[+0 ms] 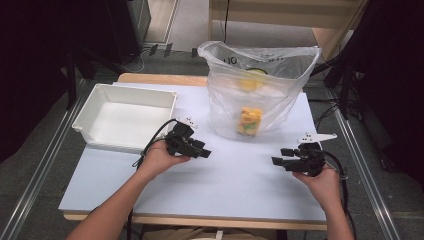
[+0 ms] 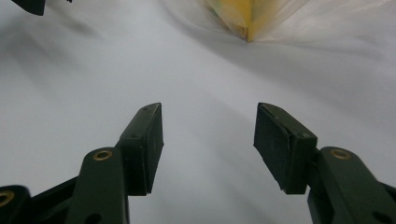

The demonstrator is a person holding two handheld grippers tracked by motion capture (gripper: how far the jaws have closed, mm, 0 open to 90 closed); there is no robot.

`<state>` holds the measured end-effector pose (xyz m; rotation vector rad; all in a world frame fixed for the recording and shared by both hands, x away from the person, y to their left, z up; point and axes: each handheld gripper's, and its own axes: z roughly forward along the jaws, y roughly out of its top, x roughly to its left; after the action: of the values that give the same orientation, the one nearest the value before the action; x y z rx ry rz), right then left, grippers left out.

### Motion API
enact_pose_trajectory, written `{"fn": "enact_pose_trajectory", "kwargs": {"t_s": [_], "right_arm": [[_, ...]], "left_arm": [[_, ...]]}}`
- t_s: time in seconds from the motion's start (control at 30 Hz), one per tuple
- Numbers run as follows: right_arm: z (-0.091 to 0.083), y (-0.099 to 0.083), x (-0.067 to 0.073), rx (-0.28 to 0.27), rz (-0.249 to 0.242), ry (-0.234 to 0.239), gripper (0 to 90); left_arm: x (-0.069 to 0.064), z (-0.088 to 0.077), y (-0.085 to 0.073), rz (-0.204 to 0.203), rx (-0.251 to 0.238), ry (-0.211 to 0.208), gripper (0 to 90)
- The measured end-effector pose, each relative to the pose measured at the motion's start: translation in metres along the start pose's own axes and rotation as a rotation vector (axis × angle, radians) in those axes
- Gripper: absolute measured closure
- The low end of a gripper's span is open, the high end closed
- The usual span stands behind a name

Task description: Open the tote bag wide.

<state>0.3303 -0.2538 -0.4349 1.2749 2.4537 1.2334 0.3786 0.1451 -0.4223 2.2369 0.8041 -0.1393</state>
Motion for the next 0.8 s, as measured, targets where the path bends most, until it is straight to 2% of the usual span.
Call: {"fn": "enact_pose_trajectory", "kwargs": {"t_s": [0.23, 0.43, 0.53, 0.6, 0.8], "right_arm": [[-0.007, 0.008, -0.004, -0.004, -0.005, -0.006, 44.2], [-0.022, 0.016, -0.014, 0.003, 0.001, -0.010, 46.0], [-0.033, 0.027, -0.020, -0.007, -0.008, -0.003, 48.2], [-0.036, 0.031, -0.023, -0.009, -0.003, -0.005, 49.3], [-0.048, 0.047, -0.031, 0.013, -0.007, -0.013, 54.3]], "left_arm": [[0.000, -0.006, 0.015, -0.011, 0.000, -0.013, 56.3], [0.002, -0.016, 0.030, -0.011, -0.003, -0.011, 58.4], [0.006, -0.025, 0.043, -0.023, -0.014, -0.034, 61.2], [0.006, -0.027, 0.049, -0.012, -0.011, -0.028, 61.2], [0.007, -0.035, 0.062, -0.010, -0.009, -0.018, 60.6]]}}
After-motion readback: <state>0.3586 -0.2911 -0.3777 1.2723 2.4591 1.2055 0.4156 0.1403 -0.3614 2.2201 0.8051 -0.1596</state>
